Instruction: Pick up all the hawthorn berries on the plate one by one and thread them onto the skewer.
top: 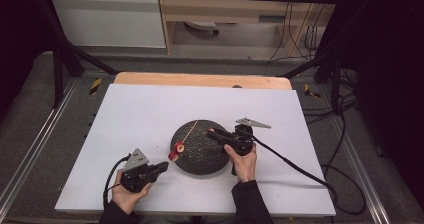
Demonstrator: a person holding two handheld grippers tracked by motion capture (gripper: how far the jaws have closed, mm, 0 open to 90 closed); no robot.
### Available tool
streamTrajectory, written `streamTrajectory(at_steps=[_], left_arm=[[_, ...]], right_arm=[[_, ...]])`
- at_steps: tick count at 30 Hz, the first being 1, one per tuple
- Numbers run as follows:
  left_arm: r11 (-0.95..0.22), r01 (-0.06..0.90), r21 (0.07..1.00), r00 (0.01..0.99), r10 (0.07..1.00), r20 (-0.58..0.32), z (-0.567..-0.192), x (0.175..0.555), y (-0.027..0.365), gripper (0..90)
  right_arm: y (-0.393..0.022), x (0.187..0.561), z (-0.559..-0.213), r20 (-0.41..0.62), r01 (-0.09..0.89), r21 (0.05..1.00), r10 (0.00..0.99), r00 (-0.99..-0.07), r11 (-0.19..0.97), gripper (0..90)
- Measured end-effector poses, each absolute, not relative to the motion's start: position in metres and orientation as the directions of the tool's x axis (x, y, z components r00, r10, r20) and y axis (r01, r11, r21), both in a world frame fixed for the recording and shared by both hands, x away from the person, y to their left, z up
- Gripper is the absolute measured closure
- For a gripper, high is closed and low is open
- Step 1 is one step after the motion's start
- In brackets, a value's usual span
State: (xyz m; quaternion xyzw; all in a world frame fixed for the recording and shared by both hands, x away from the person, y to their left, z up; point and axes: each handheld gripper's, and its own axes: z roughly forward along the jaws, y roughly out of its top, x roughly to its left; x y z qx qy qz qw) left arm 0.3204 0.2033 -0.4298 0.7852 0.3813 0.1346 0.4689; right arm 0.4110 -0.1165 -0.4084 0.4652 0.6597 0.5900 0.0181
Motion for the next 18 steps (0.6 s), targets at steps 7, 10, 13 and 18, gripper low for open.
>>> streamTrajectory(at_steps=[7, 10, 13, 18], left_arm=[[-0.255, 0.468, 0.846, 0.669, 0.728, -0.150, -0.427, 0.321, 0.199, 88.4], [-0.259, 0.462, 0.848, 0.672, 0.726, -0.145, -0.426, 0.323, 0.196, 88.4], [-0.255, 0.457, 0.852, 0.673, 0.725, -0.144, -0.424, 0.325, 0.193, 88.4], [-0.251, 0.447, 0.859, 0.677, 0.722, -0.141, -0.419, 0.327, 0.187, 88.4]], right_arm=[[-0.118, 0.411, -0.403, 0.548, 0.548, 0.807, 0.622, -0.559, -0.219, 63.7], [-0.120, 0.412, -0.400, 0.558, 0.534, 0.808, 0.618, -0.554, -0.250, 63.7], [-0.122, 0.413, -0.397, 0.558, 0.516, 0.812, 0.616, -0.555, -0.271, 63.7], [-0.124, 0.416, -0.392, 0.581, 0.504, 0.803, 0.606, -0.543, -0.319, 63.7]])
